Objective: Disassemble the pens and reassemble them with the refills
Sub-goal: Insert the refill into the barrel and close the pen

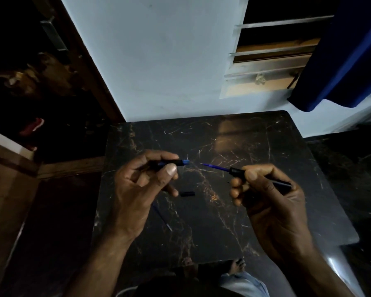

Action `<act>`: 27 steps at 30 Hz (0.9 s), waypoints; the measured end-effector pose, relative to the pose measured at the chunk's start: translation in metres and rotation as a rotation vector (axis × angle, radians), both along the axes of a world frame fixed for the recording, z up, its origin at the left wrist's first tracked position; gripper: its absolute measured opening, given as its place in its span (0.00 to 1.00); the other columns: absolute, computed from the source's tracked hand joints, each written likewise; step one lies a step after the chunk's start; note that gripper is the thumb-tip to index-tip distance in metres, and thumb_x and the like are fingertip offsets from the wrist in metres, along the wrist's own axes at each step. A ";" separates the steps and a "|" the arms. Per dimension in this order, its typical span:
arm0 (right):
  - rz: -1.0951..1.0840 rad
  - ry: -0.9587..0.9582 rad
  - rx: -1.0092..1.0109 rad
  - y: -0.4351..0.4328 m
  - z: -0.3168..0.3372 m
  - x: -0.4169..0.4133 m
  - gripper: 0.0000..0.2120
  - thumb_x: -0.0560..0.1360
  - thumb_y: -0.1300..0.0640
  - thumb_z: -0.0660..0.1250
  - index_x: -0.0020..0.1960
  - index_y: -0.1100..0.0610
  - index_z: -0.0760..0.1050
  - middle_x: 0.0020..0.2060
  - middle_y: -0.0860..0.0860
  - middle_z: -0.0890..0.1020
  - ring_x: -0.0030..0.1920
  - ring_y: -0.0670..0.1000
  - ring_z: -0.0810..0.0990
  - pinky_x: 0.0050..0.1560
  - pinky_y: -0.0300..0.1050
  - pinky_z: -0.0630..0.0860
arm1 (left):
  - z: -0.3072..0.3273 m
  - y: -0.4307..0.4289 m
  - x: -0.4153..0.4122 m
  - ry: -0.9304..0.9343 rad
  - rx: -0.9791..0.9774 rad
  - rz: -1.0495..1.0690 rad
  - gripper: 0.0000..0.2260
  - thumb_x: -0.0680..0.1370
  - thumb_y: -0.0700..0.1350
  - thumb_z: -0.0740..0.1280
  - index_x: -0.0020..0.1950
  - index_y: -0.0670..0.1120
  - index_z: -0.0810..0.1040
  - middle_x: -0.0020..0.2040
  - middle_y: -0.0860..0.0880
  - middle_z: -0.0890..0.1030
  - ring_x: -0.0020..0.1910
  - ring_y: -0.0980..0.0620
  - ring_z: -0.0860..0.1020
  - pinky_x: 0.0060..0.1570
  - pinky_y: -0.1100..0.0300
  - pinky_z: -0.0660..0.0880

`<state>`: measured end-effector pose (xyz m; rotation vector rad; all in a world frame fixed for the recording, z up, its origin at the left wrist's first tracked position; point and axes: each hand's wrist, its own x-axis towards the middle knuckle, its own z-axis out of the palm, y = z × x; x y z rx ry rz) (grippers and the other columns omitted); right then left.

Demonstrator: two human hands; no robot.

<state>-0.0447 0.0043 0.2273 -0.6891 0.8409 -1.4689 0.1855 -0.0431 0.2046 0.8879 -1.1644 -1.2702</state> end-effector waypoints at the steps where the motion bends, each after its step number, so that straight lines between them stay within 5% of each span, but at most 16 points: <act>1: 0.004 0.008 -0.013 0.000 0.002 0.001 0.14 0.71 0.55 0.79 0.48 0.64 0.81 0.38 0.62 0.84 0.36 0.57 0.84 0.35 0.45 0.80 | 0.004 0.001 -0.002 0.007 -0.015 0.001 0.11 0.77 0.50 0.77 0.56 0.46 0.86 0.46 0.47 0.85 0.44 0.52 0.83 0.34 0.59 0.82; 27: -0.029 0.005 -0.049 0.013 0.007 -0.005 0.11 0.72 0.57 0.78 0.46 0.64 0.81 0.36 0.63 0.84 0.34 0.57 0.83 0.33 0.46 0.80 | 0.013 0.015 -0.023 0.046 0.011 -0.016 0.05 0.77 0.43 0.72 0.51 0.48 0.87 0.42 0.48 0.83 0.41 0.54 0.81 0.31 0.59 0.81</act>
